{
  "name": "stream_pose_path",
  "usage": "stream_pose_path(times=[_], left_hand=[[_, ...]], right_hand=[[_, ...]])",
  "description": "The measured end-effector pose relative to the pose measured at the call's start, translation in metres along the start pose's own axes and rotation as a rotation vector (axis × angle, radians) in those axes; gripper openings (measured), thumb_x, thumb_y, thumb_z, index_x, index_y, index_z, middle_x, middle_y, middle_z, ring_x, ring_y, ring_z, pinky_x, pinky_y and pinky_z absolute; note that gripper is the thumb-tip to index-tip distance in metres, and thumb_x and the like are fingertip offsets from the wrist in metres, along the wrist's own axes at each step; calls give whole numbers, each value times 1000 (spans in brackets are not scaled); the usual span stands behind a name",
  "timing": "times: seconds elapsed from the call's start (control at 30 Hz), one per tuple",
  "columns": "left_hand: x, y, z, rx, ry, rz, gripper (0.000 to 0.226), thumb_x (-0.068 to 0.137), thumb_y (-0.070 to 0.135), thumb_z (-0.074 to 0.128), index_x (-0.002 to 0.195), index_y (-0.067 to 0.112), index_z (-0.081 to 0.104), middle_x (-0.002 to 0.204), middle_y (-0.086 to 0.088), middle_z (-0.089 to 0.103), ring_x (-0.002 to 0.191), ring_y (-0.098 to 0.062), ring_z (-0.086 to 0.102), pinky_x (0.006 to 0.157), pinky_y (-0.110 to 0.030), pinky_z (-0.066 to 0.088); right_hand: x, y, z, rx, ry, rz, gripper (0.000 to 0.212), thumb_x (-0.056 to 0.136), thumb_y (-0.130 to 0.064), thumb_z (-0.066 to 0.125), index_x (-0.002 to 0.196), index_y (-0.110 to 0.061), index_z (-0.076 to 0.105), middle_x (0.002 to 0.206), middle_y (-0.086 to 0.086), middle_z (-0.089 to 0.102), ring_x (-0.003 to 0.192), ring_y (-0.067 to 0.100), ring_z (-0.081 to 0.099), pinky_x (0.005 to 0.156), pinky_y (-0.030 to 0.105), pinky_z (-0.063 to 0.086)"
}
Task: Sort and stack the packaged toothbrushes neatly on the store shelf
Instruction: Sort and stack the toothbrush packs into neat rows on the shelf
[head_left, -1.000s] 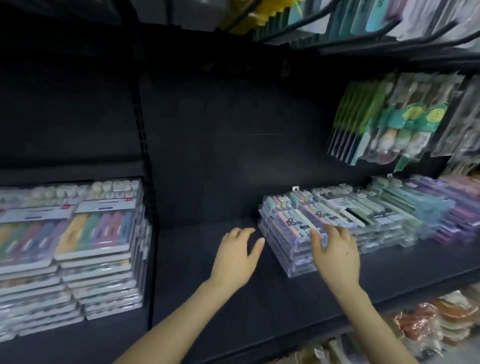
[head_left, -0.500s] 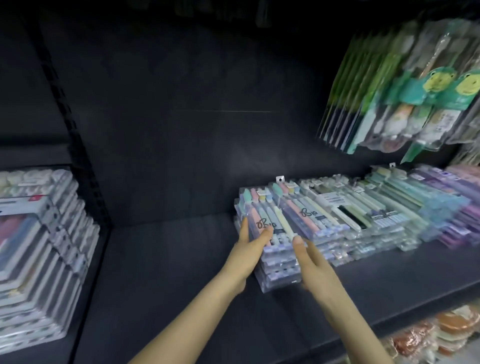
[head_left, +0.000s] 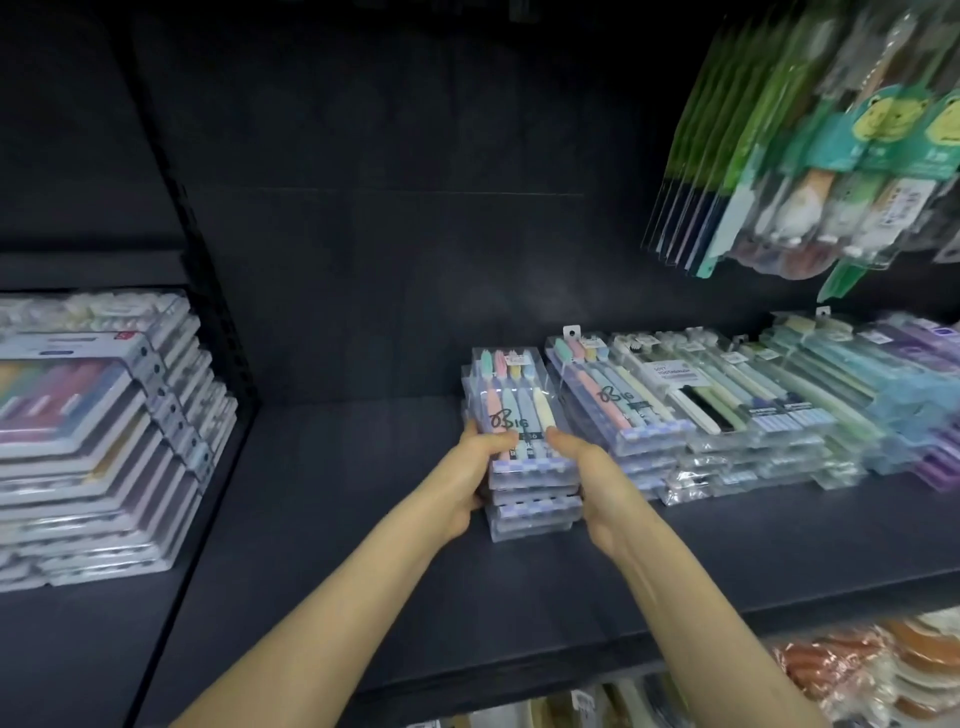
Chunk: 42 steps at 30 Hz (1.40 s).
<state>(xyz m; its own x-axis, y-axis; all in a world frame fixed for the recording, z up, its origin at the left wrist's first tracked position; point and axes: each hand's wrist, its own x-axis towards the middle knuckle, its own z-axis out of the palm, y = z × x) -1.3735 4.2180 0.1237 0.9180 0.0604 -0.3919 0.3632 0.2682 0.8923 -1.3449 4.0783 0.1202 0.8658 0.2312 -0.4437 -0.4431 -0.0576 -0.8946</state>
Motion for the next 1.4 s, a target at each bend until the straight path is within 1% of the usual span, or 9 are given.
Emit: stream_pose_path(times=[0.13,0.3,0.47,0.67,0.8,0.93,1.1,1.23,1.4], left_hand=[[-17,2,-24,-23,24,-105,35,81,20,63,113,8,67,104,-11,73,94,-26,68,85,-36,53],[-35,-2,-44,-133,-24,-73,32,86,30,64,108,9,68,99,-14,73,80,-26,72,61,-32,57],[-57,-2,-56,-152,-45,-16,39,65,30,72,99,10,70,92,-14,74,76,-28,73,54,-33,56],[-77,-17,-70,-112,13,239,66,66,24,80,125,10,55,111,-18,69,95,-34,69,75,-43,56],[-91,-26,-86,1,-37,488,84,63,29,80,138,26,43,121,-7,65,105,-26,66,79,-34,56],[-98,-18,-101,166,-98,617,99,68,26,78,149,34,21,136,9,55,120,-13,57,86,-23,52],[-98,-14,-120,371,-91,600,108,70,35,78,152,27,8,148,6,41,131,-6,45,99,-16,43],[-94,-39,-126,383,-92,545,116,75,33,76,151,22,-10,146,9,42,130,-4,46,97,-16,42],[-93,-45,-129,392,-80,550,114,78,36,76,151,24,-10,143,19,44,131,-5,44,98,-15,42]], right_hand=[[-20,4,11,109,-110,49,27,83,-18,62,105,-4,70,97,12,74,81,24,71,64,29,55],[-40,25,30,105,-226,6,37,78,-10,63,114,-2,68,111,17,70,111,36,62,102,46,45],[-53,41,34,88,-394,-166,52,69,-11,68,121,-8,65,116,15,68,109,33,64,95,42,49],[-58,48,52,204,-347,-195,65,57,-8,69,121,-2,55,107,15,71,94,31,69,71,38,57],[-56,29,62,139,-421,-340,73,74,-24,71,141,-26,41,125,7,64,114,26,62,100,48,46],[-55,12,71,3,-520,-562,75,82,-18,69,146,-32,33,137,4,56,126,25,53,100,41,47],[-53,15,84,-117,-574,-667,88,84,-8,67,152,-28,14,146,1,45,132,19,47,97,26,46],[-51,43,96,-144,-546,-562,94,82,-30,66,154,-19,6,149,0,42,132,11,46,99,20,44],[-47,48,96,-144,-554,-552,94,84,-41,68,153,-19,10,149,-2,41,134,12,44,101,20,42]])
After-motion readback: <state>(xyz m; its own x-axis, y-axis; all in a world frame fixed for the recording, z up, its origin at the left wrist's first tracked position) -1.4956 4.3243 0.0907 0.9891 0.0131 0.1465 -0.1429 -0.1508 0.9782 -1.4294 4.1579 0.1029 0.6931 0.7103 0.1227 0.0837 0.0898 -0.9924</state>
